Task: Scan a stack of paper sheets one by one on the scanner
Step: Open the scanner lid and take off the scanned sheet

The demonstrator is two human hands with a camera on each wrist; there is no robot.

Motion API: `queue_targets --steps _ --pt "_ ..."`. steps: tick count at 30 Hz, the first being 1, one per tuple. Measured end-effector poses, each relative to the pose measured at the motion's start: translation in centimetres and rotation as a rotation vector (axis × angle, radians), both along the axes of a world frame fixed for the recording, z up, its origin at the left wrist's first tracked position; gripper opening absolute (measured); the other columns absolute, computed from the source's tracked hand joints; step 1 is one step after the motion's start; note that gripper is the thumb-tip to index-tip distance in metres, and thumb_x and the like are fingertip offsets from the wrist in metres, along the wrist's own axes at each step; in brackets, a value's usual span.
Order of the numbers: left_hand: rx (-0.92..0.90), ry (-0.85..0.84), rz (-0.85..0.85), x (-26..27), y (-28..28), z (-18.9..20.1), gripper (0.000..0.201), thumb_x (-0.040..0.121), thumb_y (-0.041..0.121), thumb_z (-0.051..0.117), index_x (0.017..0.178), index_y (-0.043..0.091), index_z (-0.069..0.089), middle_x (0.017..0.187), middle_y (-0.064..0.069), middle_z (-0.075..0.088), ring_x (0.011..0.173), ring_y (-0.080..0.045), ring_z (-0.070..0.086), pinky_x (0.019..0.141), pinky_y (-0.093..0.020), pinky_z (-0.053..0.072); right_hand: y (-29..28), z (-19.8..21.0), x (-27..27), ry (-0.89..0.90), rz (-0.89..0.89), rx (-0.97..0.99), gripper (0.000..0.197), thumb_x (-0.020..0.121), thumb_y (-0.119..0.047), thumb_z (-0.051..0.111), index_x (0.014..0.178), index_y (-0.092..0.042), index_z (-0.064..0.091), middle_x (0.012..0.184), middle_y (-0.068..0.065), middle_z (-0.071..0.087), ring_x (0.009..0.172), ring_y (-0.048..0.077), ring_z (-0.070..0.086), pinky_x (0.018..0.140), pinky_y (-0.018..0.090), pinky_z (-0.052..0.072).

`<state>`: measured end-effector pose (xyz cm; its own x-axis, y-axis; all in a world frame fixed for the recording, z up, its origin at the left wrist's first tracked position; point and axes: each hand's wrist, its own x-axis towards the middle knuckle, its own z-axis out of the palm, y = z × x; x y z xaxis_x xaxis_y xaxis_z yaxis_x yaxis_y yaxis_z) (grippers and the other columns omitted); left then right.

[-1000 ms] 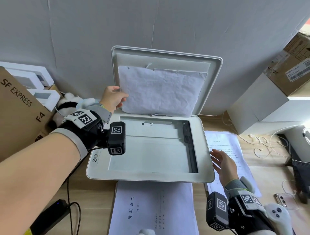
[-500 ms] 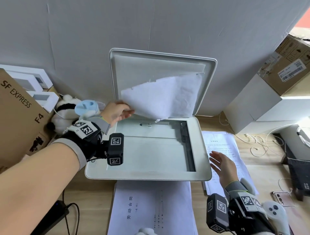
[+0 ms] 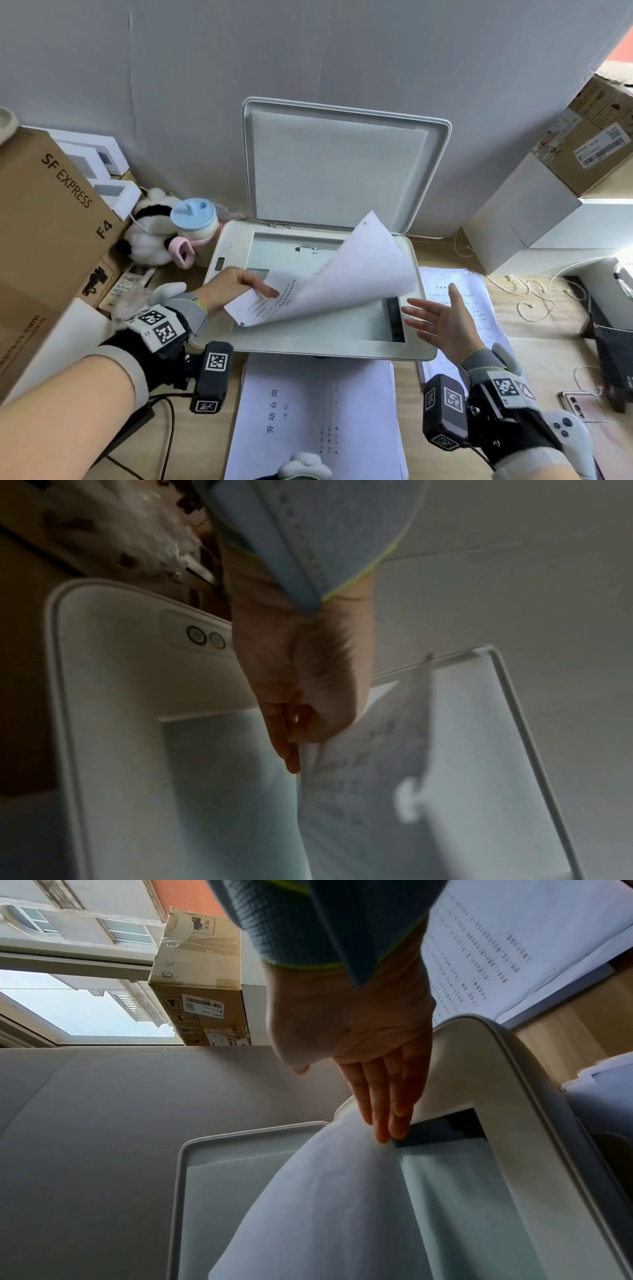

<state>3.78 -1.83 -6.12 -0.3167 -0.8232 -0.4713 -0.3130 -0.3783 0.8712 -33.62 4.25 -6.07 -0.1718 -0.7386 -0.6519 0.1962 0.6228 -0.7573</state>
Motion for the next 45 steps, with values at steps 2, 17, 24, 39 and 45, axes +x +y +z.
queue_targets --steps 2,17,24,39,45 --pt "-0.004 -0.085 0.012 -0.2 0.5 0.2 0.025 0.086 -0.005 0.056 0.084 0.007 0.078 0.099 -0.006 0.074 0.09 -0.018 0.066 0.066 -0.018 0.051 0.0 -0.1 0.2 0.013 0.032 0.028 0.078 0.089 -0.07 0.016 0.103 -0.01 0.064 0.1 0.009 0.07 0.087 0.025 0.064 0.068 0.031 0.043" --pt "-0.05 -0.004 0.137 -0.9 2.3 -0.6 0.059 0.083 -0.019 0.047 0.122 0.025 0.051 0.114 -0.005 0.062 0.113 -0.022 0.052 0.095 -0.037 0.045 3.0 -1.2 0.4 0.247 0.173 0.049 0.014 0.091 -0.009 0.054 0.092 0.001 0.064 0.089 0.014 0.048 0.077 0.025 0.044 0.06 0.03 0.04" --pt "-0.069 -0.008 0.093 -2.6 2.0 -0.5 0.062 0.082 -0.019 0.049 0.126 0.024 0.047 0.115 -0.003 0.063 0.11 -0.018 0.054 0.086 -0.027 0.047 2.9 -1.1 -0.1 0.337 0.111 -0.004 0.011 0.09 -0.015 0.059 0.093 -0.008 0.067 0.092 0.013 0.065 0.077 0.026 0.057 0.067 0.028 0.048" --pt "-0.062 0.138 0.348 -4.7 0.4 -0.6 0.029 0.094 -0.001 0.044 0.11 0.019 0.058 0.105 -0.007 0.062 0.091 -0.02 0.059 0.074 -0.027 0.048 5.6 -6.6 -7.9 0.45 -0.531 0.262 0.009 0.077 0.007 0.064 0.081 0.002 0.057 0.109 0.026 0.063 0.105 0.036 0.058 0.072 0.028 0.035" --pt "-0.084 0.097 0.376 -4.9 0.6 -0.8 0.031 0.095 -0.001 0.041 0.111 0.019 0.058 0.099 -0.001 0.064 0.086 -0.015 0.061 0.074 -0.025 0.047 5.7 -8.9 -7.9 0.646 -0.321 0.421 0.015 0.092 0.002 0.05 0.078 -0.002 0.056 0.107 0.021 0.061 0.102 0.03 0.057 0.073 0.022 0.029"
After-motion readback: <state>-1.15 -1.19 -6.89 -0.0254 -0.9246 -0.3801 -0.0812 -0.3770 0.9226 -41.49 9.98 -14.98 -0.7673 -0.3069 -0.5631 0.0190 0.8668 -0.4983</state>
